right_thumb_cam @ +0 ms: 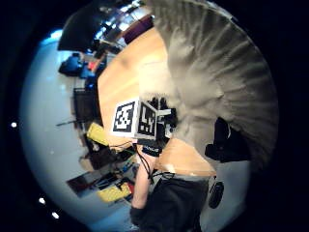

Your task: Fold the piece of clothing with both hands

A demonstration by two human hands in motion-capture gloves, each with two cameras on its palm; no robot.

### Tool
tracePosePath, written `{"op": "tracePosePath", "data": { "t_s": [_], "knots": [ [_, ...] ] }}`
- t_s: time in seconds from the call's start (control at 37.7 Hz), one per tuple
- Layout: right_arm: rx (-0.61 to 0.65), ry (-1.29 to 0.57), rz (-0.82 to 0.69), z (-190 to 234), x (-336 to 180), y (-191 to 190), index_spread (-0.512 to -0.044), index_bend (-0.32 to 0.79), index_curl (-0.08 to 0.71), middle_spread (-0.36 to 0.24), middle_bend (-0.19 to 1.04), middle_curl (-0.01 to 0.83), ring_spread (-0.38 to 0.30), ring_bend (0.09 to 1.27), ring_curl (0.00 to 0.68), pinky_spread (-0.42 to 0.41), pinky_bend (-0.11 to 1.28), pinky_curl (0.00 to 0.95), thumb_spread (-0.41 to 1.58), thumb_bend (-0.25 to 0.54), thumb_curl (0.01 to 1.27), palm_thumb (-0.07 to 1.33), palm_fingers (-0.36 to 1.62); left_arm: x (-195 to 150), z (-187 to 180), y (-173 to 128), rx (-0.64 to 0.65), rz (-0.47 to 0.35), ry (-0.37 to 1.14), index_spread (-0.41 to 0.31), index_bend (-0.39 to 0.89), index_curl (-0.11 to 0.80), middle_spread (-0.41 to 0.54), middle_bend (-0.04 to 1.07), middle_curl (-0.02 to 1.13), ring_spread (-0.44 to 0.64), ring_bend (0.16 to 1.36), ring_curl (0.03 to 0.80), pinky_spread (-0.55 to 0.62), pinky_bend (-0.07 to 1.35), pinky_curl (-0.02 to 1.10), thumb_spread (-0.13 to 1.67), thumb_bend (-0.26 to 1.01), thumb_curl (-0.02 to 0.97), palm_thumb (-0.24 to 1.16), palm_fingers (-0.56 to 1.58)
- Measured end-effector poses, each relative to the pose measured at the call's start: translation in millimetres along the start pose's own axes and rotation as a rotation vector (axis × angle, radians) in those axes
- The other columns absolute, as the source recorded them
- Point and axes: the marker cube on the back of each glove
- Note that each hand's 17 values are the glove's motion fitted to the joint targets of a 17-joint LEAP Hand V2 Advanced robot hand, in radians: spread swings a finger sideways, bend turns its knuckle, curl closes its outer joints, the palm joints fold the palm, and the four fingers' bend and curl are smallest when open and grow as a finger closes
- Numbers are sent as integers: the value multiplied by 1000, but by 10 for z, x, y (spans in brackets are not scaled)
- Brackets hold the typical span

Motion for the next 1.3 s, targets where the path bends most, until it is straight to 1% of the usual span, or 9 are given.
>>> {"op": "tracePosePath", "data": {
  "t_s": [0.19,0.29,0.4,0.5,0.64,0.74,0.85,0.93,1.3],
  "knots": [
    [-4,65,12,-43,-107,36,-215,-51,-15,-125,429,574,-210,1013,508,-287,1031,473,772,-19,471,1108,1015,-61,-184,74,-111,80,154,-117,135,246,182,180,281,389,595,305,424,588,351,1105,-40,125,-45,-21],
    [-63,93,52,-35,-96,69,-219,-60,-20,-120,435,578,-210,1023,510,-291,1046,477,747,-22,490,1104,995,-288,-539,101,-40,101,296,-99,146,254,195,178,281,387,613,304,412,583,347,1133,-24,131,-21,42],
    [-212,83,49,20,-162,23,-221,-62,-20,-116,437,581,-214,1036,510,-286,1060,480,733,-22,506,1102,982,-582,-836,153,84,37,304,-79,163,263,179,171,281,342,653,310,382,573,342,1183,-9,135,-2,129],
    [-106,80,35,60,-329,-173,-222,-65,-20,-113,440,583,-214,1042,512,-285,1075,483,723,-23,520,1100,965,-920,-1138,263,187,-27,323,-69,183,284,150,175,286,291,654,311,351,543,334,1252,5,141,28,209],
    [-80,29,-4,93,-737,-124,-221,-76,-23,-109,435,582,-215,1059,513,-288,1092,486,711,-26,535,1090,931,-1311,-1386,340,313,-110,309,-62,188,308,131,181,296,245,638,310,317,509,331,1323,20,147,62,281],
    [-66,-37,-51,-49,-1053,382,-222,-65,-21,-97,384,563,-217,1059,510,-298,1099,482,703,-31,545,1072,878,-1458,-1372,251,284,-106,318,-57,174,319,131,176,302,228,635,312,297,491,330,1363,22,148,73,314],
    [-306,-169,-86,113,-1465,860,-222,-31,-11,-75,229,507,-212,1029,492,-323,1098,466,737,-26,551,1057,746,-1658,-1206,-129,226,-122,319,-51,164,324,134,169,303,222,633,314,284,478,330,1392,28,152,91,332],
    [-426,-234,-101,298,-1683,968,-221,-37,-14,-56,171,485,-198,1029,484,-323,1104,457,799,-23,549,1039,733,-1762,-1132,-148,202,-142,317,-48,163,329,137,163,304,217,629,315,273,472,332,1406,27,152,96,334],
    [-235,-247,-25,123,-1394,722,-232,15,3,-11,189,437,-145,911,423,-234,1053,408,1111,-20,489,920,737,-1801,-1089,-19,142,-168,313,-38,152,331,152,157,294,228,623,315,269,470,342,1440,13,155,98,322]
  ]
}}
